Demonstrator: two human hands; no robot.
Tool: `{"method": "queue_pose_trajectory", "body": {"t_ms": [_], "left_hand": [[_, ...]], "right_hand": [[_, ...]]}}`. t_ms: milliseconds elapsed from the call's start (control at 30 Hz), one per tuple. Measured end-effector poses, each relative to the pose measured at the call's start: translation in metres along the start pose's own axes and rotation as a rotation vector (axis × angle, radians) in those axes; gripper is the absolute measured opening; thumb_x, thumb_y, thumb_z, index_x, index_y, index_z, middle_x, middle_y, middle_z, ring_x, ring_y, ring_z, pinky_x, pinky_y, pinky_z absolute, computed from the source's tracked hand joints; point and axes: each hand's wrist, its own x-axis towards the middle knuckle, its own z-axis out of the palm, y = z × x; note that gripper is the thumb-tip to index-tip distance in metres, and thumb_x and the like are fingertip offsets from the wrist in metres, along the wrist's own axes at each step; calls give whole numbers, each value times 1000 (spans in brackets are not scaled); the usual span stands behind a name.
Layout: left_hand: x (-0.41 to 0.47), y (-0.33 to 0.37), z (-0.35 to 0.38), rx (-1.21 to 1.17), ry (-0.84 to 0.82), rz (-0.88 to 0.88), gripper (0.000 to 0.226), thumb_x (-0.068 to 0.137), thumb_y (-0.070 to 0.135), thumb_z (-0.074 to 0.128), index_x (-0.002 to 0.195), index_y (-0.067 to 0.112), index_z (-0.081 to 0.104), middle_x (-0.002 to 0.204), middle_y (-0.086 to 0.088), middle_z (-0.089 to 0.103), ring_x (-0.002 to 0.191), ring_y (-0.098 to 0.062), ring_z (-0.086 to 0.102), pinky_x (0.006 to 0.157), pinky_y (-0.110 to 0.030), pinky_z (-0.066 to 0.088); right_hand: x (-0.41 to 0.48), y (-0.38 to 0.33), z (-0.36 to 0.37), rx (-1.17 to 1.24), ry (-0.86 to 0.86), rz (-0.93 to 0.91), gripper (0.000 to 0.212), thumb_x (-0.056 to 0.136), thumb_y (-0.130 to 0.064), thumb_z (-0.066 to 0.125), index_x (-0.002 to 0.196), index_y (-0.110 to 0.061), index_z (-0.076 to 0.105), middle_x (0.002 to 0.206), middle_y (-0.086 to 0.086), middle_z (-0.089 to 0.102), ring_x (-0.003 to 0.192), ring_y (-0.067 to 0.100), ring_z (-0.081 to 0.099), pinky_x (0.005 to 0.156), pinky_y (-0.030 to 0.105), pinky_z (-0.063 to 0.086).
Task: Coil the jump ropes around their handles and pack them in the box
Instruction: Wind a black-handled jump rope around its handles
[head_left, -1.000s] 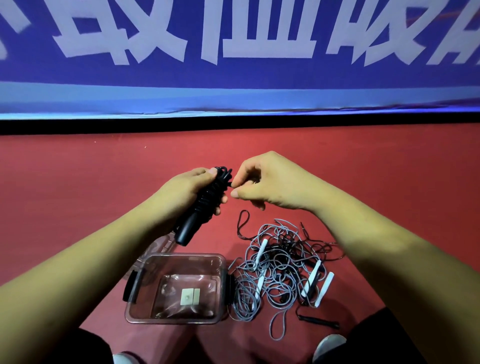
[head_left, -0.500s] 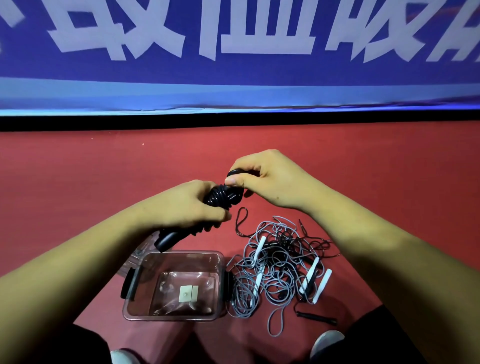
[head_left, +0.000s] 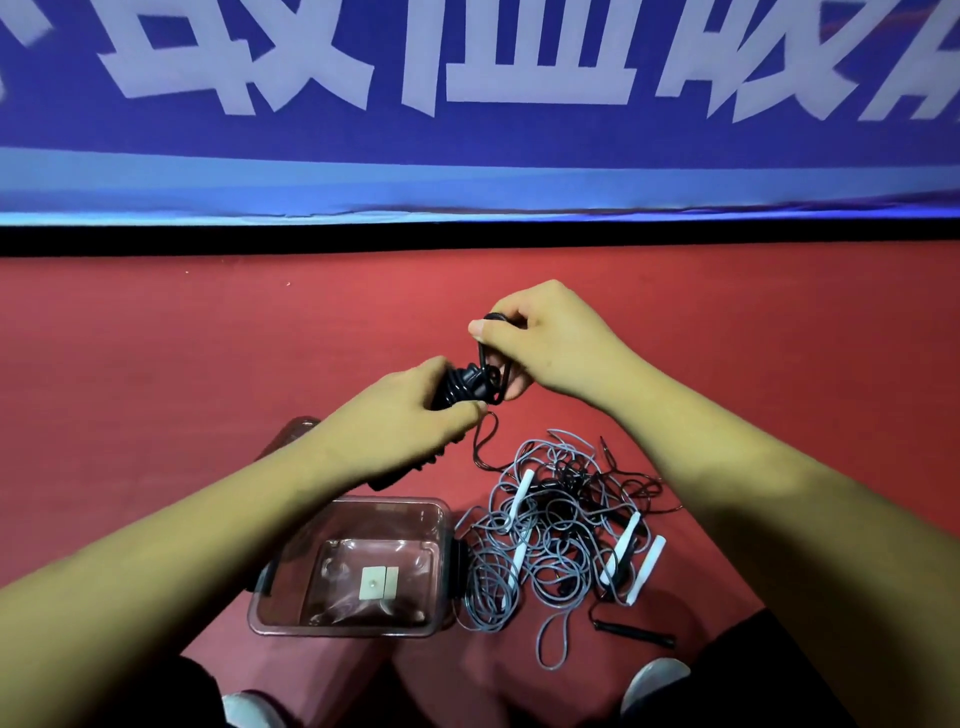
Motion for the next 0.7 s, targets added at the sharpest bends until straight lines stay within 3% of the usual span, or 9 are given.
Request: {"method": "queue_pose_trajectory", "body": {"t_ms": [100,200,267,333,433,600,700], "left_hand": [[0,0,-2,240,69,41,54,78,75,55,87,22,51,72,0,70,61,-20,67,63,-44,56],[3,3,-5,198,45,38,43,84,63,61,86,21,55,68,2,71,54,-18,68,57,-41,58],[4,4,-9,184,48,29,35,86,56,63,85,21,57,66,2,71,53,-18,68,54,-38,57],[6,2,-11,196,35,21,33,86,54,65,86,21,58,66,2,71,53,-18,68,53,-36,57],[6,-1,-10,188,-40,14,34,85,52,67,88,19,59,67,0,72,55,-20,69,54,-40,58],[3,1,-8,252,-156,35,38,82,56,66,85,18,59,67,-2,70,56,-21,68,54,-37,56],[0,4,-12,241,-168,53,43,75,61,68,86,20,62,65,-3,69,55,-20,67,53,-35,53]], "right_hand": [[-4,-2,0,7,-18,-7,32,97,-20,58,74,2,62,64,15,65,49,19,67,50,28,54],[-4,-5,-4,-244,64,-136,32,94,-31,59,78,-5,67,66,13,59,50,17,50,57,32,45],[-5,-7,-8,-295,55,-154,31,95,-34,58,80,-9,67,57,4,53,46,13,42,52,30,36],[-8,-8,-10,-176,-20,-96,26,98,-28,55,86,-6,63,52,0,53,39,9,48,44,23,39],[-11,-6,-5,78,-132,16,12,99,-12,52,99,-2,58,60,15,62,40,21,56,40,27,47],[-12,-4,-3,404,-277,180,17,92,-11,64,94,5,59,67,22,64,52,27,65,54,32,60],[-13,-5,-5,533,-322,222,13,89,-6,66,92,4,58,67,19,63,53,25,66,54,30,60]]}}
